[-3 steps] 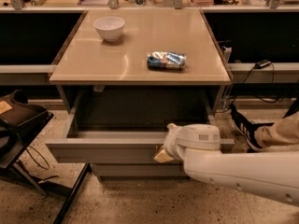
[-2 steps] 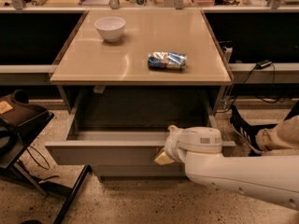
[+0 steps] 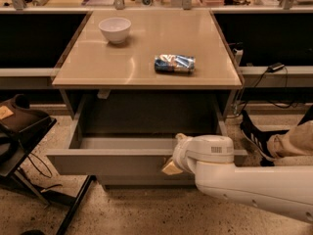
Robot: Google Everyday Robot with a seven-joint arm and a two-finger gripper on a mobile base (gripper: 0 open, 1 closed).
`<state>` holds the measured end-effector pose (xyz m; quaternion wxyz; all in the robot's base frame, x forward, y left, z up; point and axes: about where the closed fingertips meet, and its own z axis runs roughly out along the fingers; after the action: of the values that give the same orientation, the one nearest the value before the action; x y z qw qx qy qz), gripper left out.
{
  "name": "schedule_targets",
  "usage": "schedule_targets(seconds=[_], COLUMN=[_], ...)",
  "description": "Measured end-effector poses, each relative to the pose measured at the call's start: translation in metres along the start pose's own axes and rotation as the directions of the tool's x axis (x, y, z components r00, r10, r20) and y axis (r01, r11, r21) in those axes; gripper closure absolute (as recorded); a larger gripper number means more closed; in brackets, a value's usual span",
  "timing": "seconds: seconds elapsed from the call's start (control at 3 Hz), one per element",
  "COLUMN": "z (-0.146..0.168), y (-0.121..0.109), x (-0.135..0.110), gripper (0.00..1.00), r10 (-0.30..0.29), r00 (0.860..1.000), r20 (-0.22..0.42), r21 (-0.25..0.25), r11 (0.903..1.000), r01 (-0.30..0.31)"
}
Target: Open top drawer
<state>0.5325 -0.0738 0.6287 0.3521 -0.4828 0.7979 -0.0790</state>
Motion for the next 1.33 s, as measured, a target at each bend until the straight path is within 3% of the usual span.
schedule_targets(seconds=[1.33], z=[-0.0097], y=[0.0091], x=[0.002], gripper=[1.0], r10=[-0.006], r00=[1.0], r20=[0.012], r21=[-0.003], r11=[1.0], r01=[0.006])
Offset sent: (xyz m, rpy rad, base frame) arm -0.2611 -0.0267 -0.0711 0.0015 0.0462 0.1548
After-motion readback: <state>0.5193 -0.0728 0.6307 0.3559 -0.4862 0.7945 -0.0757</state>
